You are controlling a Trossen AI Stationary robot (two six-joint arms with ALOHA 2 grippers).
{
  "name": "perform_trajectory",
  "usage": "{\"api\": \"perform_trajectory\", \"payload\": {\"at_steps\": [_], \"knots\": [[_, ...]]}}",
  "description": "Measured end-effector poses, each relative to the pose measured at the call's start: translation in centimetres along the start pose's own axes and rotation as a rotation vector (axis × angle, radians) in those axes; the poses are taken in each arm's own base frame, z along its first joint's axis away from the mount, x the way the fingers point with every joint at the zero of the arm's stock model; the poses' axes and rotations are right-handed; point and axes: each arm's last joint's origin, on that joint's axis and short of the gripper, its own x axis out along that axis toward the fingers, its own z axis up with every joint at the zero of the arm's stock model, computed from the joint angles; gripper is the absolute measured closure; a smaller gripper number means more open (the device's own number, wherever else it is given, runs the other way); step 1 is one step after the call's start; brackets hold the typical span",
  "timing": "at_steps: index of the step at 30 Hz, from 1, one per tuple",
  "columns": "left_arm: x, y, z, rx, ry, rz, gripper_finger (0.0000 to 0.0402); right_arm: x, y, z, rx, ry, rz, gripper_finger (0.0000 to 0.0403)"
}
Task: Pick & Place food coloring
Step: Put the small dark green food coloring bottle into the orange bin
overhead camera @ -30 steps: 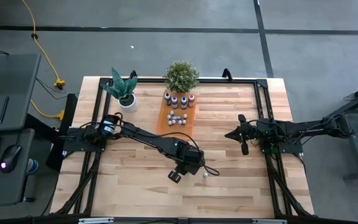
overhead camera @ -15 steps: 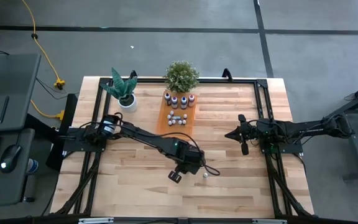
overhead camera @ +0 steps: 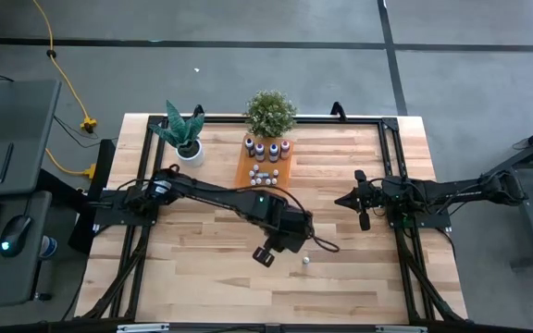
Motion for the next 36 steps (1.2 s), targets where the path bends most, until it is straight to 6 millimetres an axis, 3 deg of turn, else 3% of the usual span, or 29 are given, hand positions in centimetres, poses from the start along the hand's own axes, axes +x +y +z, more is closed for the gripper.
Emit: {"api": "perform_trajectory", "payload": {"at_steps": [7, 16, 23, 30, 36], "knots": [[-3.4, 1.1, -0.7, -0.205, 0.093, -0.011, 0.0368, 0.0, 0.0, 0.0, 0.000, 0.000, 0.000, 0.0402], [-4.6, 3.1, -2.5, -0.528, 0.193, 0.018, 0.0368, 0.0, 0.0, 0.0, 0.000, 0.000, 0.000, 0.0402], [-5.1, 5.1, -3.1, -0.604, 0.163, 0.102, 0.0368, 0.0, 0.0, 0.0, 0.000, 0.000, 0.000, 0.0402], [-8.8, 5.8, -3.7, -0.639, 0.103, 0.251, 0.0368, 0.0, 0.0, 0.0, 0.000, 0.000, 0.000, 0.0402], [-10.4, 6.0, -4.9, -0.713, 0.127, 0.364, 0.0368, 0.0, 0.0, 0.0, 0.000, 0.000, 0.000, 0.0402]]}}
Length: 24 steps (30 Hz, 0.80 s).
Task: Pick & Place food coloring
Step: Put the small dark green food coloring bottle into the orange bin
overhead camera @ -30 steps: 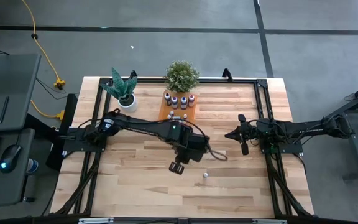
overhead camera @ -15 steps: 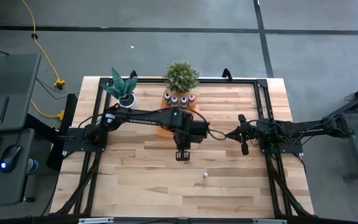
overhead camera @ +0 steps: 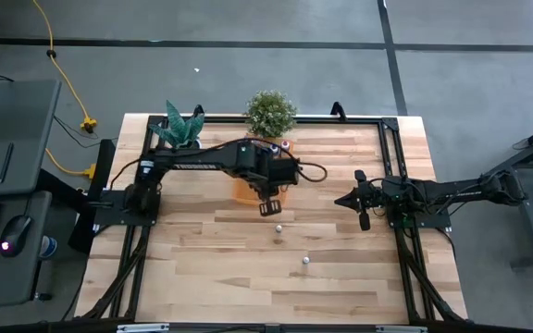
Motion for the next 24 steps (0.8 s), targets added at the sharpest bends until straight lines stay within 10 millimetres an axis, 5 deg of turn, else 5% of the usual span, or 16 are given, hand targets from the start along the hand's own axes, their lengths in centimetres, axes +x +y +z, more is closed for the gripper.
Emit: {"api": "perform_trajectory", "payload": {"at_steps": [9, 16, 24], "knots": [[-0.6, 1.1, -3.7, -0.144, -0.160, -0.014, 0.0368, 0.0, 0.0, 0.0, 0.000, -0.001, 0.000, 0.0402], [3.4, 2.5, -6.7, -0.334, -0.205, -0.013, 0.0368, 0.0, 0.0, 0.0, 0.000, 0.001, 0.000, 0.0402], [7.7, 3.9, -7.2, -0.452, -0.169, 0.032, 0.0368, 0.0, 0.0, 0.0, 0.000, 0.002, 0.000, 0.0402]]}}
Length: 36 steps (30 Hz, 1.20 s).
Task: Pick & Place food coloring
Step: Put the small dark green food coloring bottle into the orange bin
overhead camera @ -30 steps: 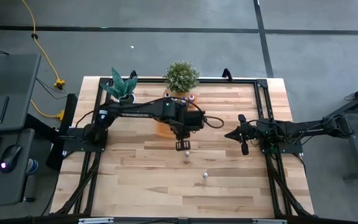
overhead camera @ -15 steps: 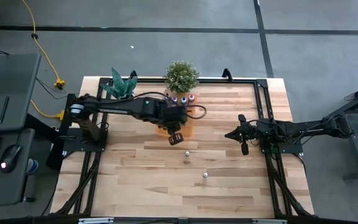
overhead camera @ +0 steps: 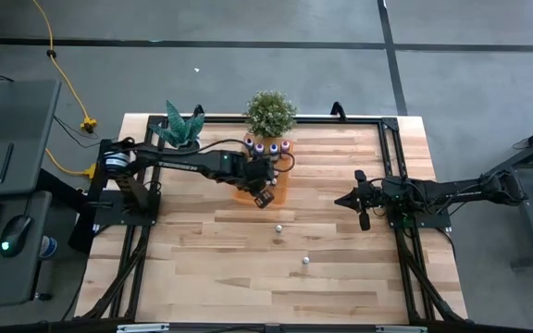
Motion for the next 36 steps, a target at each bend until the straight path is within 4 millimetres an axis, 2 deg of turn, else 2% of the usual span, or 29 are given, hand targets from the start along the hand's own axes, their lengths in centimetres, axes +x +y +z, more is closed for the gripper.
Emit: {"api": "perform_trajectory", "payload": {"at_steps": [7, 15, 27, 36], "knots": [[2.6, 0.3, 0.0, 0.022, 0.033, 0.054, 0.0368, 0.0, 0.0, 0.0, 0.000, 0.001, 0.000, 0.0402], [4.3, 0.1, 0.3, 0.055, 0.015, 0.054, 0.0368, 0.0, 0.0, 0.0, 0.000, 0.001, 0.000, 0.0402], [5.9, 0.4, -0.1, 0.080, 0.069, 0.052, 0.0368, 0.0, 0.0, 0.0, 0.000, 0.001, 0.000, 0.0402], [6.0, 0.3, 0.1, 0.112, 0.055, 0.045, 0.0331, 0.0, 0.0, 0.0, 0.000, 0.001, 0.000, 0.0402]]}}
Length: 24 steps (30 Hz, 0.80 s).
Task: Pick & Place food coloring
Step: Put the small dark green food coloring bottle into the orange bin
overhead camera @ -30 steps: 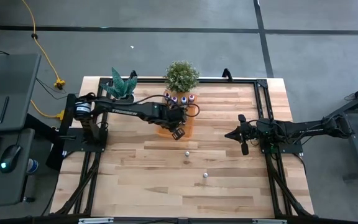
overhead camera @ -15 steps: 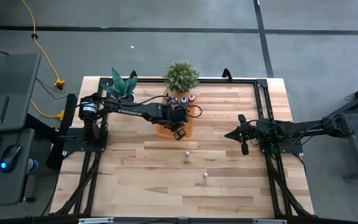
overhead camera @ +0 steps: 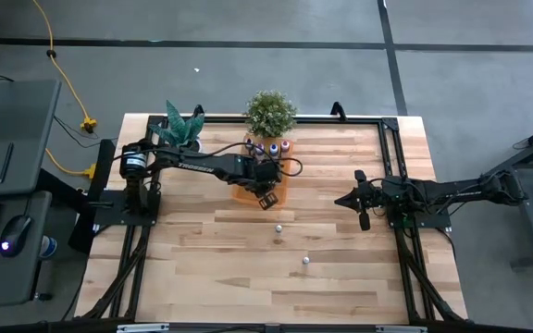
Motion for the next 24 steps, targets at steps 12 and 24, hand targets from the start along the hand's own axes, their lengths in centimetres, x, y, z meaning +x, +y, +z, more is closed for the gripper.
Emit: {"api": "perform_trajectory", "payload": {"at_steps": [12, 24], "knots": [[0.3, -0.1, 0.1, 0.025, -0.029, -0.011, 0.0326, 0.0, 0.0, 0.0, 0.000, 0.000, 0.000, 0.0402], [1.0, 0.0, -0.6, 0.042, -0.041, -0.013, 0.0325, 0.0, 0.0, 0.0, 0.000, 0.000, 0.000, 0.0402]]}}
